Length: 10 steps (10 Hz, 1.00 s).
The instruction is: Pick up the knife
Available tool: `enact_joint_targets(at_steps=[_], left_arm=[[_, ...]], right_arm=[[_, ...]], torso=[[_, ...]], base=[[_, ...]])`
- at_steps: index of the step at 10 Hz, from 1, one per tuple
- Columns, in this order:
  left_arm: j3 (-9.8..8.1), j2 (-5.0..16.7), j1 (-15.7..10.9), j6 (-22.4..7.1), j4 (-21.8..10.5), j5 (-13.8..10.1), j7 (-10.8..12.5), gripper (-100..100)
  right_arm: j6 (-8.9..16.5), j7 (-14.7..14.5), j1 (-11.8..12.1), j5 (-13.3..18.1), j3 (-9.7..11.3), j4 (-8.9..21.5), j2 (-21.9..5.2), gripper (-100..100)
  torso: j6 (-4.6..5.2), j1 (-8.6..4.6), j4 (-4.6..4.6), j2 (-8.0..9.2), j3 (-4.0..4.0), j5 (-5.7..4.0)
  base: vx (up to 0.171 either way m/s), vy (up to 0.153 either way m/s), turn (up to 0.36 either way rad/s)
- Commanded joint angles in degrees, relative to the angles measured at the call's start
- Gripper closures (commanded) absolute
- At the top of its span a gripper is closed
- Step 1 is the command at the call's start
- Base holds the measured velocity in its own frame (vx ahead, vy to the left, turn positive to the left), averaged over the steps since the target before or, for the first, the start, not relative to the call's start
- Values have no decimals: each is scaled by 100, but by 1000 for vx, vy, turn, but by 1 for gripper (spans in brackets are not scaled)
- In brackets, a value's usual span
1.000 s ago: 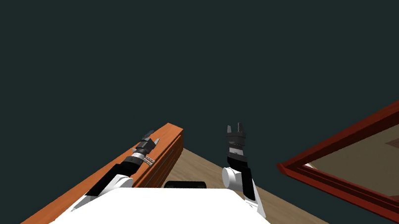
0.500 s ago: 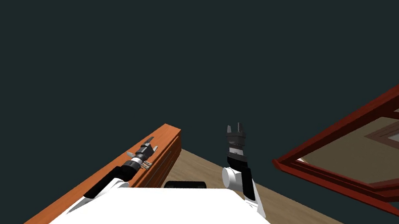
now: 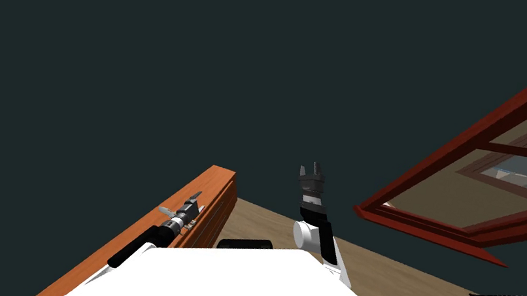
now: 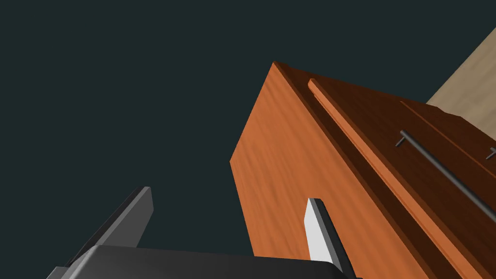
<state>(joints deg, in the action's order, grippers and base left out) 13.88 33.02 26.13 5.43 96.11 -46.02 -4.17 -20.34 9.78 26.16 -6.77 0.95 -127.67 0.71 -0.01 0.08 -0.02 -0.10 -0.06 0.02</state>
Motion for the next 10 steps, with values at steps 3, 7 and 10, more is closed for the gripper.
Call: enact_joint_targets(at_steps=[3,7,10], left_arm=[[155,234,-25,-333,-405,-411,-176,-100],[398,559,-49,-714,-953,-912,-393,-100],[628,863,-81,-1096,-1372,-1294,-616,-100]], right_arm=[[0,0,1,0,0,0,0,0],[0,0,0,0,0,0,0,0],[0,0,0,0,0,0,0,0]], torso=[[-2,1,0,-1,0,0],[-1,0,0,-2,-1,-1],[0,-2,0,-2,-1,0]], base=[[24,16,-75],[26,12,-89],[32,16,-100]])
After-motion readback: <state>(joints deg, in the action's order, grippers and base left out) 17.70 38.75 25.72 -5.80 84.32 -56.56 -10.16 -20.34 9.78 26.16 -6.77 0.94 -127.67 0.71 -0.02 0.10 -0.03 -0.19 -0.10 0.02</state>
